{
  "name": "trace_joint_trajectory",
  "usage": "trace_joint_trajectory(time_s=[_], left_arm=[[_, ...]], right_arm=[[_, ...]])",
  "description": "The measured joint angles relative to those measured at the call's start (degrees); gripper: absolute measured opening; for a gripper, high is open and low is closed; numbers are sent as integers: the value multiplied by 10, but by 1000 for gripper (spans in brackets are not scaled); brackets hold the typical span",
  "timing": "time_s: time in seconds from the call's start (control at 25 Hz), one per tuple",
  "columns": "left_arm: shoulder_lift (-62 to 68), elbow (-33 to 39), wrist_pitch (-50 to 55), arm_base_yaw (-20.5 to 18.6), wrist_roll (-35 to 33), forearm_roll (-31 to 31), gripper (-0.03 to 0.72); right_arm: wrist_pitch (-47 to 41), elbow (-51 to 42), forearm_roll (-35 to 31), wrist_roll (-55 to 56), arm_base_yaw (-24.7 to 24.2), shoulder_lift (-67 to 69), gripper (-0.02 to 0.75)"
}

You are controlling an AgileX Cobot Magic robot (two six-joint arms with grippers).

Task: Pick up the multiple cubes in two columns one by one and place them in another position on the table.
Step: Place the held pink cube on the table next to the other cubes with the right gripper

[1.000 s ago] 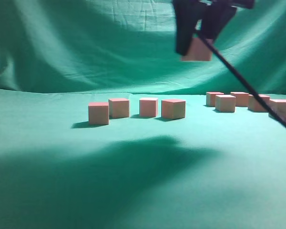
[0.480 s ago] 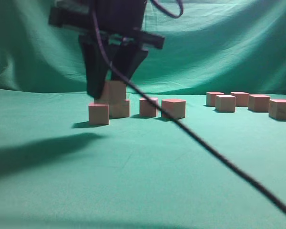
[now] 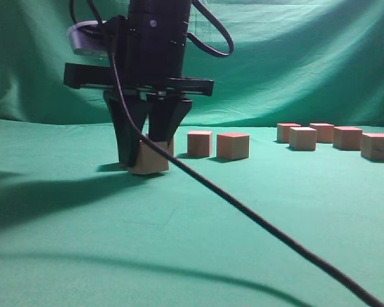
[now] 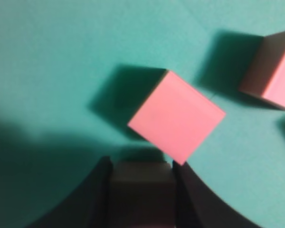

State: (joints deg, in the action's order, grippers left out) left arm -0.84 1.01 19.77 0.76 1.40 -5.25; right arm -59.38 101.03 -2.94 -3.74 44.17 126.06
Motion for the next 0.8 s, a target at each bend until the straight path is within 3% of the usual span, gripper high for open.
trace_joint_trajectory(time_s=[0.8], left_arm=[[0, 0, 0, 0, 0, 0, 0]], right_arm=[[-4, 3, 10, 0, 0, 0, 266]])
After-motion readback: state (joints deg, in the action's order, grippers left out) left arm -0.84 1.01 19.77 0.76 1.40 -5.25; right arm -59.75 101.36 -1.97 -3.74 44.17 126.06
